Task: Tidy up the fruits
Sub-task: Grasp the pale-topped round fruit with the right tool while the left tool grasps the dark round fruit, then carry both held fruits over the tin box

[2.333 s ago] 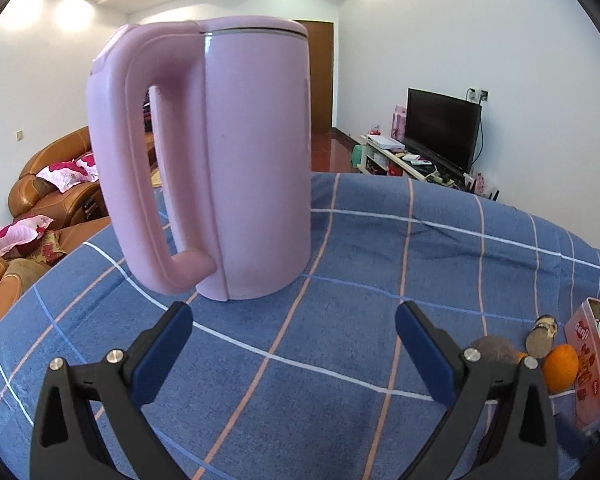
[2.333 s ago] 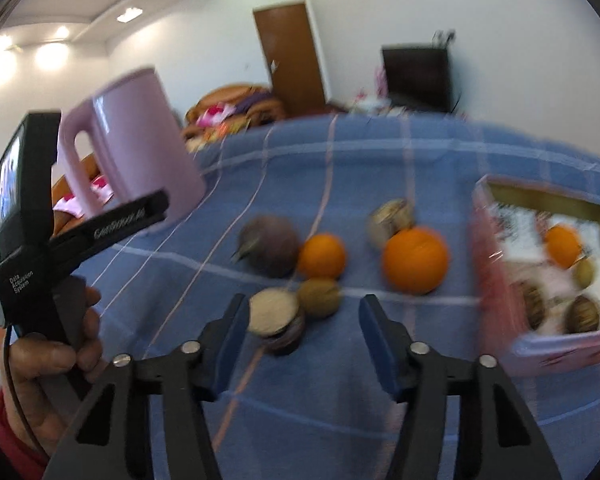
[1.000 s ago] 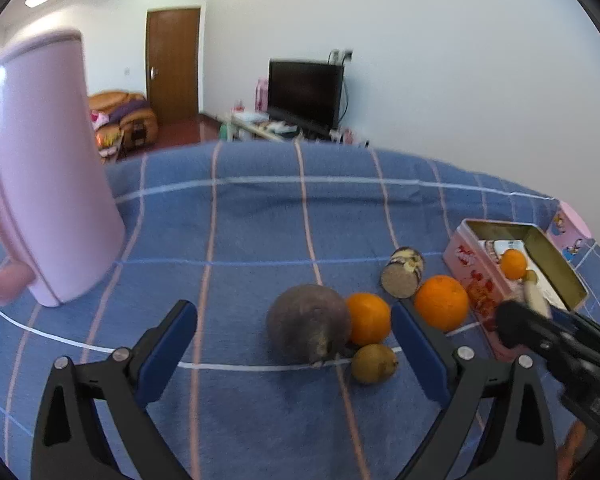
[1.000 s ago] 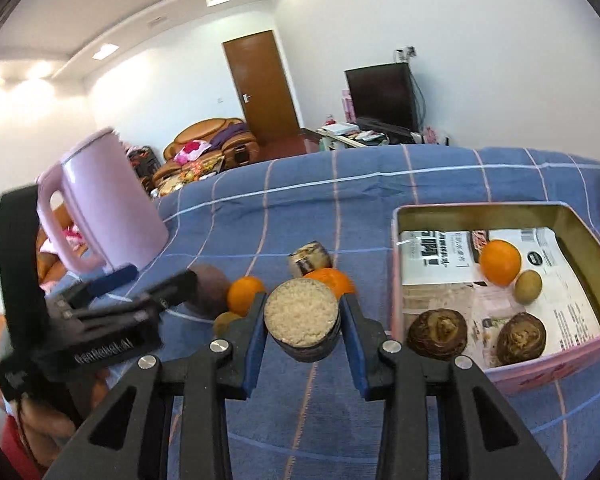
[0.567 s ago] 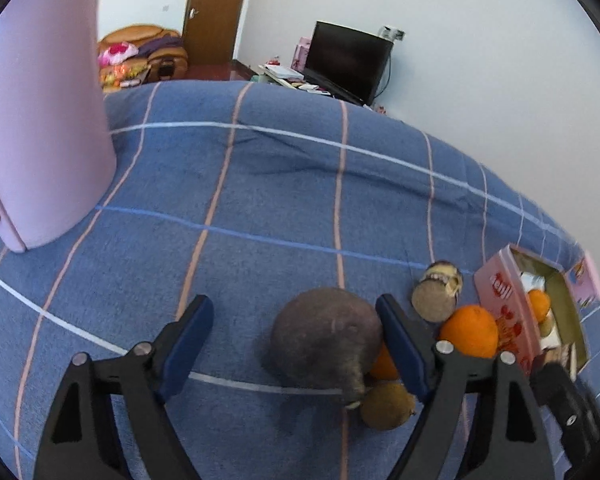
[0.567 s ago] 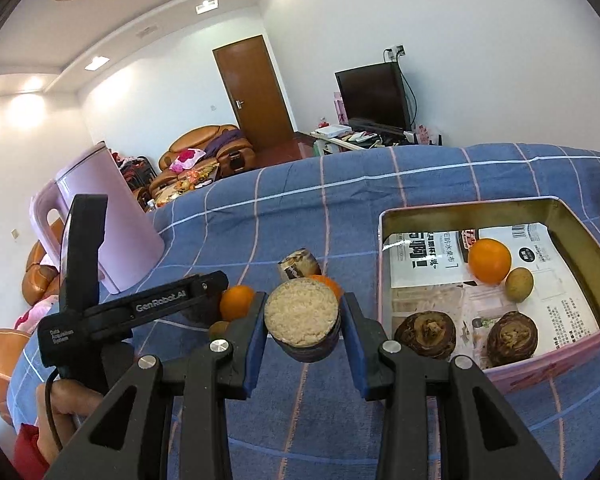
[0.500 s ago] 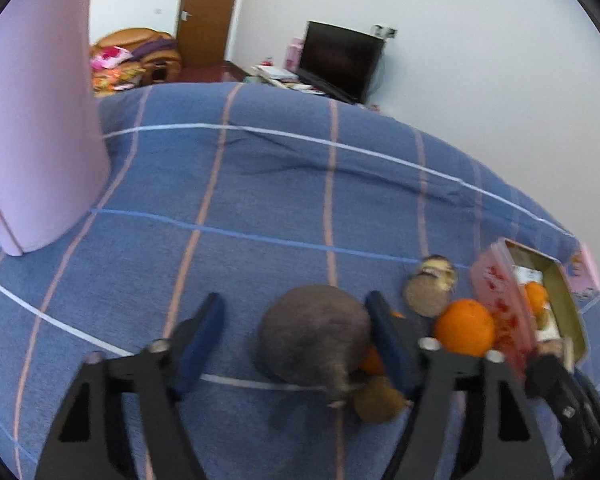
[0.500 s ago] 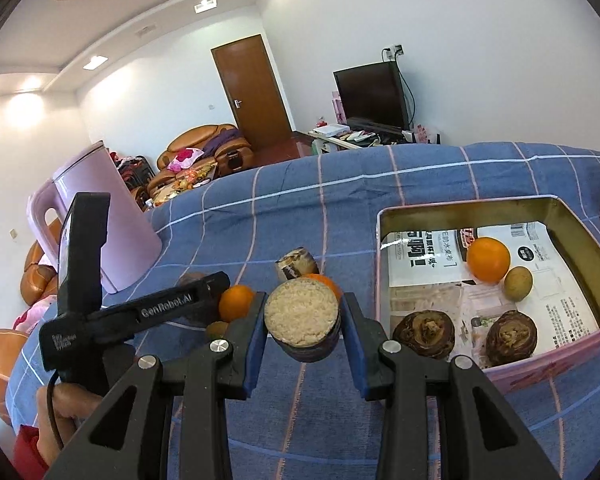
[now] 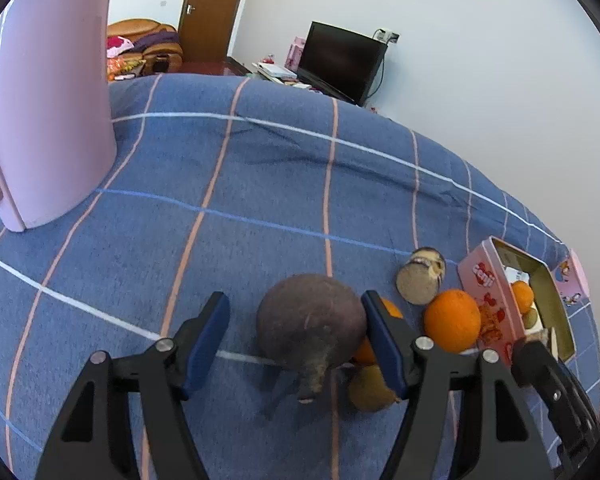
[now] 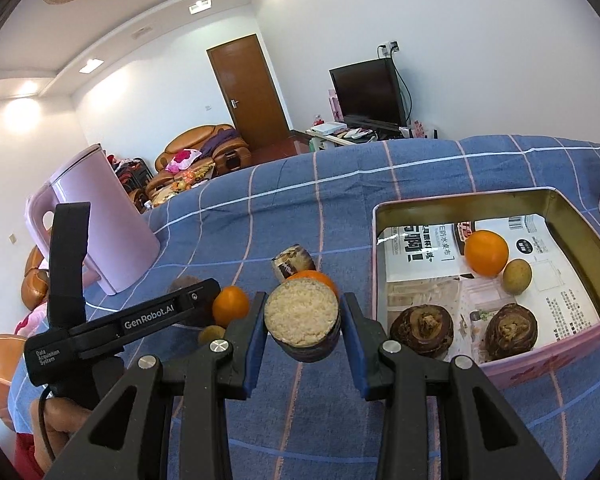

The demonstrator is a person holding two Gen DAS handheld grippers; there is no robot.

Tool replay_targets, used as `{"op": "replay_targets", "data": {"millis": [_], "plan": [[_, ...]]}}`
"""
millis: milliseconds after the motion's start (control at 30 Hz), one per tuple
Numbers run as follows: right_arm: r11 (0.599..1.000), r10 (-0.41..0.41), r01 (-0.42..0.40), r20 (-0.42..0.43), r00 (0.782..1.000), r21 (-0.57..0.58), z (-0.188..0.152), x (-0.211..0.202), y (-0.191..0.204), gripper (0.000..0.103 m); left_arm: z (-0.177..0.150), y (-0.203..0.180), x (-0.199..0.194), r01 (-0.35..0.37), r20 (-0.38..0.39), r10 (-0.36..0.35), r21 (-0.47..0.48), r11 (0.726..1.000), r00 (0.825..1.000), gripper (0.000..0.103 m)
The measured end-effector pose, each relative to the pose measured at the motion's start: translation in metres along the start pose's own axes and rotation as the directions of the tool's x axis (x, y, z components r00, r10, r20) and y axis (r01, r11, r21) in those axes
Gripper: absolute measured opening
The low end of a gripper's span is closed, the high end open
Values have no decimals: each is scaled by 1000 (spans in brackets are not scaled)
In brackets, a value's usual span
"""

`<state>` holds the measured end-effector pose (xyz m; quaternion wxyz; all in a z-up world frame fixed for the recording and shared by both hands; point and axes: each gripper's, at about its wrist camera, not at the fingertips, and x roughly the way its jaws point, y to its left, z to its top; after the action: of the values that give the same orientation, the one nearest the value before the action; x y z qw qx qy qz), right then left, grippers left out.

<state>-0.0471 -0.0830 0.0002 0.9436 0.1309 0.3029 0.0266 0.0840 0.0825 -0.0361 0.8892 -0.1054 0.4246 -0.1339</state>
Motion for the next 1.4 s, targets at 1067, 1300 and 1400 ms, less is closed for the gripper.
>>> {"op": "replay_targets", "data": {"millis": [1067, 1300, 1400], "plan": [[1000, -9, 9, 23, 1000, -3, 1, -5, 0, 38, -1, 22, -15, -159, 82, 160, -25, 987, 984, 53], [998, -39, 44, 102, 994, -52, 4, -17, 5, 38, -6, 9, -44, -197, 266, 191, -4, 980, 945, 53], [994, -62, 72, 117, 991, -84, 4, -17, 9, 38, -10, -3, -52, -242, 319, 220, 30, 970, 922, 53]]}}
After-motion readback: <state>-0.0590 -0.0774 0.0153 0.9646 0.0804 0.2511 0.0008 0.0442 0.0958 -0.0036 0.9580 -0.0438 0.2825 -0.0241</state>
